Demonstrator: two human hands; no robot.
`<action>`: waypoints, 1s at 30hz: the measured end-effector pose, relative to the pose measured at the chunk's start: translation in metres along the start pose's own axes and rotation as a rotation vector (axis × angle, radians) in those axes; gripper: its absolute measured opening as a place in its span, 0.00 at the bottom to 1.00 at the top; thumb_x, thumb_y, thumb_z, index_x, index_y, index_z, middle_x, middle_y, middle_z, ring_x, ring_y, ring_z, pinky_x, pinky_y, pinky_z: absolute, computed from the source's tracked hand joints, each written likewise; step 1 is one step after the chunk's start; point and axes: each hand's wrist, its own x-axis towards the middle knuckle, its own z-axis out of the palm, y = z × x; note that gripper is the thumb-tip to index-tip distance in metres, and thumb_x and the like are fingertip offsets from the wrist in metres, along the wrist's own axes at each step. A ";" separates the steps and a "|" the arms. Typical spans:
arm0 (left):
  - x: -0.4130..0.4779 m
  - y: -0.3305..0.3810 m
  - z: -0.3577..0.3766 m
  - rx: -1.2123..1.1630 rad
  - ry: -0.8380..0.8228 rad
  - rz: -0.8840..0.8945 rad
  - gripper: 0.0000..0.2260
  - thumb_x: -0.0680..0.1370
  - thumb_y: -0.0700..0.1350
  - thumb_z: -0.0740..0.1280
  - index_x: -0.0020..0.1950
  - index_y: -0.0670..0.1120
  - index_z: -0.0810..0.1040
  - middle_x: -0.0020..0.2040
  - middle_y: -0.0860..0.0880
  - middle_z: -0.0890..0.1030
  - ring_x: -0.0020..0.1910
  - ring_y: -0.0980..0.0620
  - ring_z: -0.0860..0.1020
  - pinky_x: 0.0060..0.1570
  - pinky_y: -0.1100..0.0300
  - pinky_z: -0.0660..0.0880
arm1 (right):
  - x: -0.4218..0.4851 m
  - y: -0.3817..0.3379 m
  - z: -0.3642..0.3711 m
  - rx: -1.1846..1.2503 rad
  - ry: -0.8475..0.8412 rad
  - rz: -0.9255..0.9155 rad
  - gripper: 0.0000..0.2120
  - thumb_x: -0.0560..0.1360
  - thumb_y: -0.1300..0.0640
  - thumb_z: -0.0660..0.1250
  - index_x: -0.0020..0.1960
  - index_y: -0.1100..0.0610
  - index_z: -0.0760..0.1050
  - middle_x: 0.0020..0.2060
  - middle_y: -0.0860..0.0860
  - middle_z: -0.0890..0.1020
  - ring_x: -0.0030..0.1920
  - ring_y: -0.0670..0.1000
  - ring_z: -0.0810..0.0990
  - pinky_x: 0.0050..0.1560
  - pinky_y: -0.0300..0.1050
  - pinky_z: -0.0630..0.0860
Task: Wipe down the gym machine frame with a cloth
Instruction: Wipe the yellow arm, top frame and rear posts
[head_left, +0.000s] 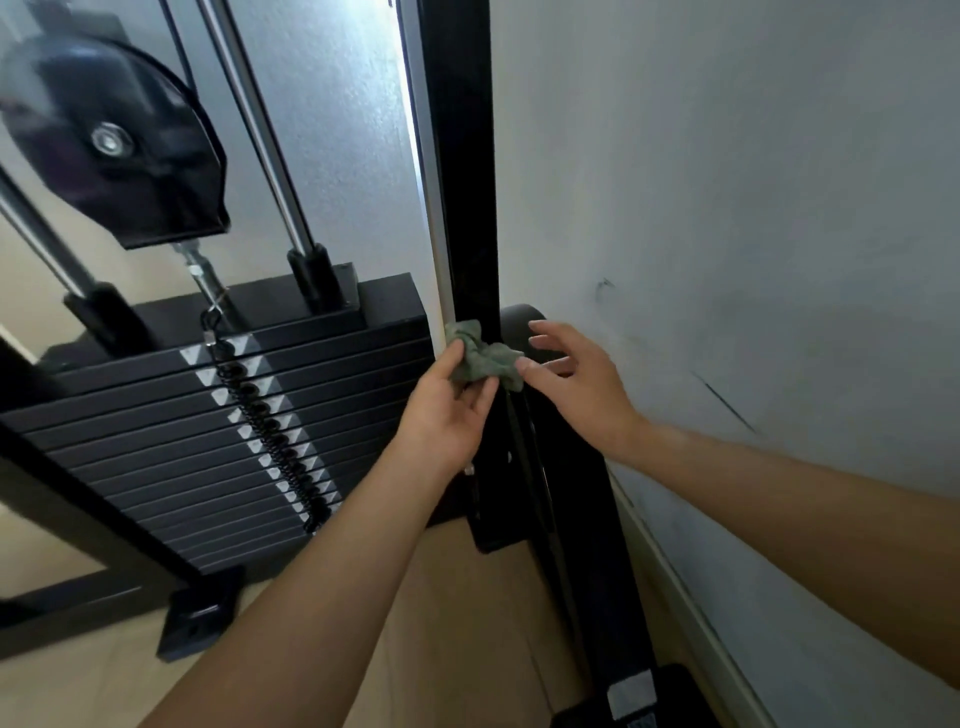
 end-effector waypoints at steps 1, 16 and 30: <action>0.000 0.001 0.000 0.030 -0.002 0.010 0.10 0.82 0.45 0.67 0.61 0.44 0.81 0.52 0.44 0.87 0.52 0.49 0.85 0.51 0.59 0.81 | 0.005 -0.008 0.006 0.133 -0.041 0.065 0.14 0.76 0.50 0.73 0.61 0.47 0.79 0.53 0.44 0.84 0.49 0.48 0.84 0.49 0.42 0.81; -0.013 0.018 0.011 0.827 0.292 0.998 0.05 0.80 0.44 0.71 0.45 0.50 0.80 0.34 0.52 0.85 0.32 0.52 0.85 0.35 0.51 0.83 | 0.052 -0.043 0.010 0.098 0.404 0.076 0.11 0.72 0.64 0.75 0.41 0.48 0.79 0.41 0.49 0.84 0.40 0.44 0.83 0.44 0.41 0.82; 0.004 0.049 0.055 0.768 0.144 0.822 0.15 0.77 0.35 0.71 0.57 0.51 0.74 0.53 0.54 0.82 0.53 0.58 0.83 0.48 0.70 0.79 | 0.054 -0.060 0.019 0.298 0.077 -0.124 0.21 0.73 0.66 0.72 0.61 0.47 0.80 0.53 0.44 0.86 0.56 0.45 0.84 0.58 0.47 0.81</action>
